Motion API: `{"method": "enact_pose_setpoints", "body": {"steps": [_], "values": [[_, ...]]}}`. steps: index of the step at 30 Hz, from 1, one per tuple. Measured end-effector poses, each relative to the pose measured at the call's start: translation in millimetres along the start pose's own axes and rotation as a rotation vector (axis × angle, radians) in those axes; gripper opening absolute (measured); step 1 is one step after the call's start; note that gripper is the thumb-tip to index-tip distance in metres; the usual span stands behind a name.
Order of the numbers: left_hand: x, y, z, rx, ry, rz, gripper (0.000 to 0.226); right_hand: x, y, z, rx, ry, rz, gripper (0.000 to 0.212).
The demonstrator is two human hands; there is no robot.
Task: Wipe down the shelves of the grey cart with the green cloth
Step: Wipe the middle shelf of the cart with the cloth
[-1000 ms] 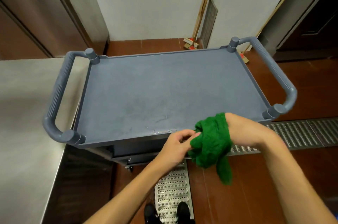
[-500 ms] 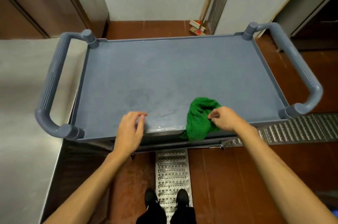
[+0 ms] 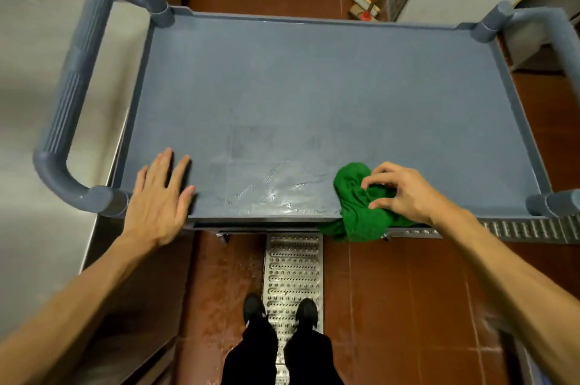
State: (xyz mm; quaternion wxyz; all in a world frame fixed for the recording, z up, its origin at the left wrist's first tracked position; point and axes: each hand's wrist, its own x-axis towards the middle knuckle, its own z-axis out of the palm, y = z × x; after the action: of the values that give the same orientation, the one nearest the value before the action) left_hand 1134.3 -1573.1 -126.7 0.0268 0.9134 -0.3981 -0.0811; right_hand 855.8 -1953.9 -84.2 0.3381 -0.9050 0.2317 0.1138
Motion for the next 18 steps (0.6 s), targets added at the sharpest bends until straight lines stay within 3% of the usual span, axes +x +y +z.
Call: {"method": "enact_pose_setpoints", "body": {"steps": [4,12,18], "values": [[-0.7,-3.9,3.7,-0.092,0.031,-0.002,0.066,23.1,-31.7,24.5,-0.085,-0.011,-0.131,0.037],[-0.6,-3.9,6.3,-0.129,0.025,-0.013,0.069,91.6,-167.7,134.5,0.021,0.005,-0.424,0.031],[-2.2,-11.5,9.6,-0.182,0.050,-0.057,0.065,112.2,-224.6,168.8,0.076,0.033,-0.504,0.030]]}}
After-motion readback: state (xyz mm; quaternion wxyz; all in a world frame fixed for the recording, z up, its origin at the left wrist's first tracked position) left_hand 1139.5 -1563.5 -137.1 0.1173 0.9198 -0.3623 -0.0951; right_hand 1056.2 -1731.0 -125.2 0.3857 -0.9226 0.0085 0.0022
